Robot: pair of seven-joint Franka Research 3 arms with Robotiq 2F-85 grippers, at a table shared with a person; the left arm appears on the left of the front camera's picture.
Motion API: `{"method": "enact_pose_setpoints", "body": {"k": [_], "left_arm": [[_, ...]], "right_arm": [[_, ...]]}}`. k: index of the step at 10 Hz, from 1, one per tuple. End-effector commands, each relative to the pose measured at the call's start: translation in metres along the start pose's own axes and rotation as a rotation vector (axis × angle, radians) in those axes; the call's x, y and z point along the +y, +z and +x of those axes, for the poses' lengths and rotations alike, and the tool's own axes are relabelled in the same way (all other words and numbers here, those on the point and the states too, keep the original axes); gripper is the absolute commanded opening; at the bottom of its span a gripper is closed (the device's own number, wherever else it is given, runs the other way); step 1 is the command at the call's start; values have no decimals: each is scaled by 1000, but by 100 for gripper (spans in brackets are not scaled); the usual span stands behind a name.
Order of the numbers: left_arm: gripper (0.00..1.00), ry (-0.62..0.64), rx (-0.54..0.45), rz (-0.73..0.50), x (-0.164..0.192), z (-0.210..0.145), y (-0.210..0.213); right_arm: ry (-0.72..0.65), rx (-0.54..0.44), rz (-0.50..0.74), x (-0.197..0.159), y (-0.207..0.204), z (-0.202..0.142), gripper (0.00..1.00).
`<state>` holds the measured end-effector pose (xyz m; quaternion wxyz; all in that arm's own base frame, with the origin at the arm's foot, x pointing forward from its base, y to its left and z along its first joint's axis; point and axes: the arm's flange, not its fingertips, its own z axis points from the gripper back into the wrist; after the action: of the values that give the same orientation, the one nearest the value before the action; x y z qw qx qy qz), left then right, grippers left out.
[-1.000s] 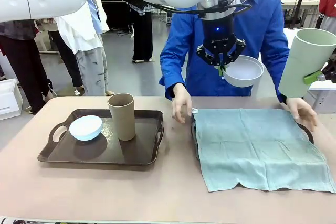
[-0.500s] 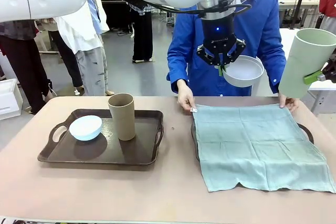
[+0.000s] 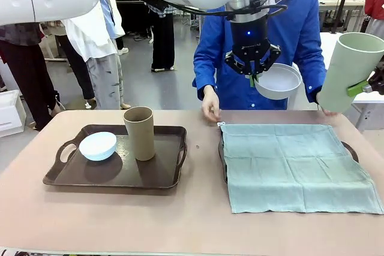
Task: Set up a tray with a mat and arrange the tableware.
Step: Place the Picnic Bowl and Reusable plastic cup back onto the Handle tray in front of the human's position.
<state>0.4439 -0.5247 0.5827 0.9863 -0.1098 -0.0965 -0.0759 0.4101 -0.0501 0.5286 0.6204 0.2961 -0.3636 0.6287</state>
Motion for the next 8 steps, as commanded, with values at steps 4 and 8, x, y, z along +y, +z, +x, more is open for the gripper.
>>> {"method": "enact_pose_setpoints", "body": {"k": [4, 8], "left_arm": [[4, 0, 0, 0, 0, 0, 0], [4, -11, 65, -10, 18, 8, -83]], "right_arm": [[0, 0, 0, 0, 0, 0, 83], [-31, -5, 69, -40, -34, -80, 83]]}}
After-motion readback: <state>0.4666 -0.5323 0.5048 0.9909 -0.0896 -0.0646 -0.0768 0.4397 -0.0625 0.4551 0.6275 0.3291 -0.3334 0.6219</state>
